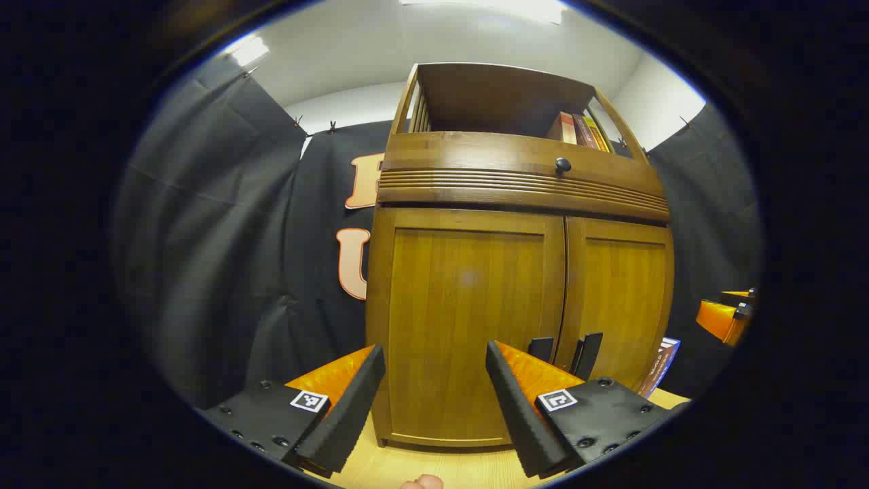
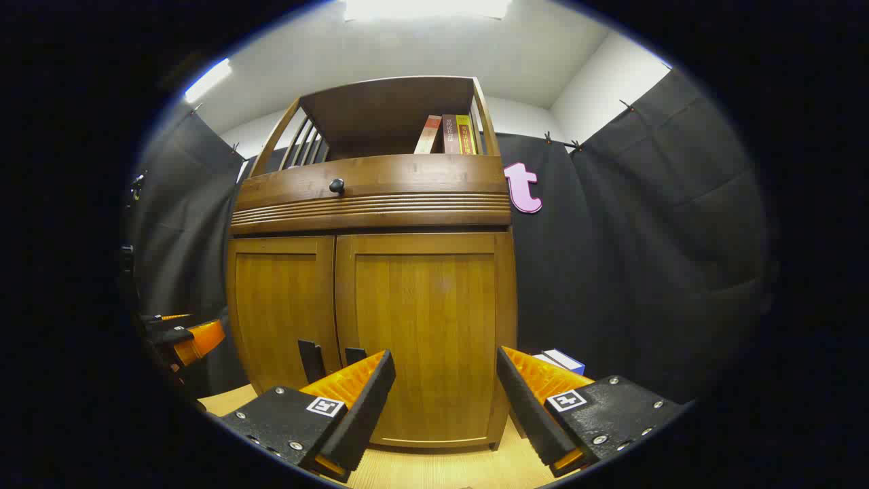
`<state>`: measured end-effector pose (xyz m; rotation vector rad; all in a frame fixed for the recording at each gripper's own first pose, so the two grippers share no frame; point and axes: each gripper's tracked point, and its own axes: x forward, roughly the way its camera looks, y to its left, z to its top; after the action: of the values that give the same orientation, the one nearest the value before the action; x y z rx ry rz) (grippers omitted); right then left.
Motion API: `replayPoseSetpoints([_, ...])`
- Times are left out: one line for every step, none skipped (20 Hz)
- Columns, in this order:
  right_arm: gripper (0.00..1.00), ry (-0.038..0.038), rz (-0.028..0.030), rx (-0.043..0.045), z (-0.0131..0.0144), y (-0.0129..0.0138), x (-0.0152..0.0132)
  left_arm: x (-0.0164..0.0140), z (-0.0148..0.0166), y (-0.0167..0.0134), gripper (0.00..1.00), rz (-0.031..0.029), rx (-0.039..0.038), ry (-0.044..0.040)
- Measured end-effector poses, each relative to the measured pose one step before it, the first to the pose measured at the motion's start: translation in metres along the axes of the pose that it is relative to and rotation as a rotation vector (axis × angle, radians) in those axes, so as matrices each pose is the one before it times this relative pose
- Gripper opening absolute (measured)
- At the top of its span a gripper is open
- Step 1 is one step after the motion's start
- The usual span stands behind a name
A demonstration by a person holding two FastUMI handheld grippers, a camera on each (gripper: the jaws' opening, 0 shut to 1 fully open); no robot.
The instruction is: Open the right door of the double-door shoe cabinet with the right hand, and open the left door with the left hand.
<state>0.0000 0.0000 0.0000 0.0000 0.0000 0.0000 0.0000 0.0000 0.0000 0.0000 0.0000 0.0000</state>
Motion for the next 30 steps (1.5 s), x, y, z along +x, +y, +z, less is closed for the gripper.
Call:
replayPoseSetpoints([1.0,-0.00292,0.00482,0.0009,-0.00066,0.00341,0.00113,-0.00017,0.0018,0.00094,0.95,0.00194,0.00543,-0.0077])
replayPoseSetpoints([1.0,0.00539,0.00357,-0.00147,-0.00268,0.00312,0.00104,0.00034,-0.00007,0.0004,0.95,0.00035,0.00254,-0.00122])
replayPoseSetpoints([0.93,0.00399,0.00279,-0.00159,-0.00283,0.00283,0.00035,-0.00036,-0.00069,-0.0022,0.95,-0.00641,-0.00283,0.00011])
replayPoseSetpoints([1.0,-0.00045,0.00397,-0.00217,-0.001,0.00327,0.00126,0.00064,0.00067,-0.0014,0.96,-0.00396,-0.00451,0.00066])
replayPoseSetpoints([0.93,-0.00163,0.00476,-0.002,-0.00157,0.00247,0.00159,0.00019,0.00094,-0.00027,0.96,-0.00174,-0.00295,-0.00377])
replayPoseSetpoints([0.93,0.0026,0.00402,-0.00235,-0.00228,0.00297,0.00046,0.00009,0.00179,0.00015,0.94,0.00086,0.00231,-0.0047])
replayPoseSetpoints([0.93,0.00339,0.00213,-0.00395,-0.00205,0.001,0.0015,0.00109,0.0,-0.00036,0.96,-0.00279,0.00625,-0.00269])
replayPoseSetpoints([0.93,0.00106,-0.00088,-0.00547,-0.00192,-0.00033,0.00119,0.00135,0.00078,-0.00059,0.94,-0.00233,0.00697,-0.00089])
replayPoseSetpoints([1.0,0.00211,-0.00407,-0.00448,-0.00181,-0.00142,0.00173,0.00139,0.00122,0.00001,0.94,-0.00187,0.00299,-0.00306])
replayPoseSetpoints([0.93,0.0024,-0.00164,-0.00098,-0.00106,-0.00081,0.00175,0.00154,0.00132,-0.00049,0.96,-0.00185,-0.00129,-0.00337])
replayPoseSetpoints([0.93,0.00238,-0.00259,0.00379,-0.00089,-0.00082,0.00221,0.00193,0.00049,-0.00008,0.98,-0.00176,-0.00391,-0.001])
replayPoseSetpoints([0.93,0.00066,-0.00202,0.0078,-0.0003,-0.00124,0.00225,0.00174,0.00103,-0.00031,0.94,-0.00196,-0.00678,0.00049])
replayPoseSetpoints([0.93,-0.00001,-0.00023,0.00951,0.00122,0.00047,0.00263,0.00167,0.00078,-0.00052,0.95,-0.00229,-0.00417,0.00134])
replayPoseSetpoints([0.93,-0.00231,0.00174,0.00839,0.00223,0.00115,0.00222,0.0011,0.00145,0.00011,0.95,0.00005,0.00127,0.00042])
replayPoseSetpoints([0.93,0.00186,0.0039,0.00544,0.00111,0.00204,0.00275,0.00115,0.00091,0.00173,0.94,0.00461,0.00581,0.00236])
replayPoseSetpoints([0.93,0.00607,0.0084,0.00318,-0.0009,0.00337,0.00341,0.00101,0.00166,0.00152,0.99,0.00549,0.00341,0.00045])
replayPoseSetpoints([0.93,0.00411,0.01195,0.00105,-0.00022,0.00428,0.00292,0.00011,0.00142,0.00108,0.99,0.0039,-0.00056,0.00013])
replayPoseSetpoints([0.93,-0.00037,0.0141,-0.0003,0.00018,0.0057,0.00382,-0.00081,0.00017,0.00024,0.98,0.00227,-0.00255,0.00063])
replayPoseSetpoints([0.93,0.00057,0.01744,-0.00044,-0.00033,0.00618,0.00338,-0.0001,-0.0009,0.00089,0.98,0.00186,-0.00127,0.00019])
replayPoseSetpoints([0.93,0.00265,0.0204,-0.00012,-0.00199,0.00794,0.00444,-0.0001,0.00046,0.00139,0.97,0.00402,-0.00038,-0.00254])
replayPoseSetpoints([0.93,0.00518,0.01699,0.00125,-0.00223,0.00687,0.00484,0.00006,-0.00007,0.00145,0.96,0.0044,-0.001,0.00029])
replayPoseSetpoints([0.93,0.0045,0.01437,0.00077,-0.0027,0.00674,0.00469,-0.00061,-0.00018,0.00041,0.94,-0.00141,-0.00053,0.00205])
replayPoseSetpoints([0.93,0.0004,0.01228,0.0016,-0.00187,0.00637,0.00535,-0.00118,0.00085,0.00001,0.96,-0.00283,-0.00044,-0.00204])
replayPoseSetpoints([1.0,-0.00486,0.01143,-0.00078,-0.00072,0.0054,0.00643,-0.00155,0.00111,0.00104,0.98,0.00062,0.00222,-0.00502])
replayPoseSetpoints([1.0,-0.00608,0.00732,-0.00241,-0.0008,0.0052,0.00578,-0.00131,0.00082,0.00217,0.98,0.00419,0.00385,-0.00366])
replayPoseSetpoints([0.93,-0.00443,0.00862,-0.00327,-0.0011,0.00503,0.00782,-0.0013,0.00108,0.0024,0.98,0.00651,0.00001,-0.00232])
replayPoseSetpoints([0.93,0.00434,0.00915,-0.00256,-0.00274,0.00535,0.00747,-0.00102,-0.00006,0.00206,0.98,0.0057,-0.00645,0.00067])
replayPoseSetpoints([0.93,0.00953,0.01243,-0.00161,-0.00369,0.00636,0.00795,-0.0012,0.0001,0.00149,0.94,0.00275,-0.00759,0.00303])
replayPoseSetpoints([1.0,0.0135,0.00686,-0.00242,-0.00613,0.00329,0.00796,-0.00117,-0.00124,0.00196,0.94,0.00475,-0.00531,0.00445])
replayPoseSetpoints([1.0,0.00684,-0.00223,-0.00315,-0.00317,0.00202,0.00687,-0.00269,-0.00029,0.00362,0.98,0.00431,-0.00119,0.00122])
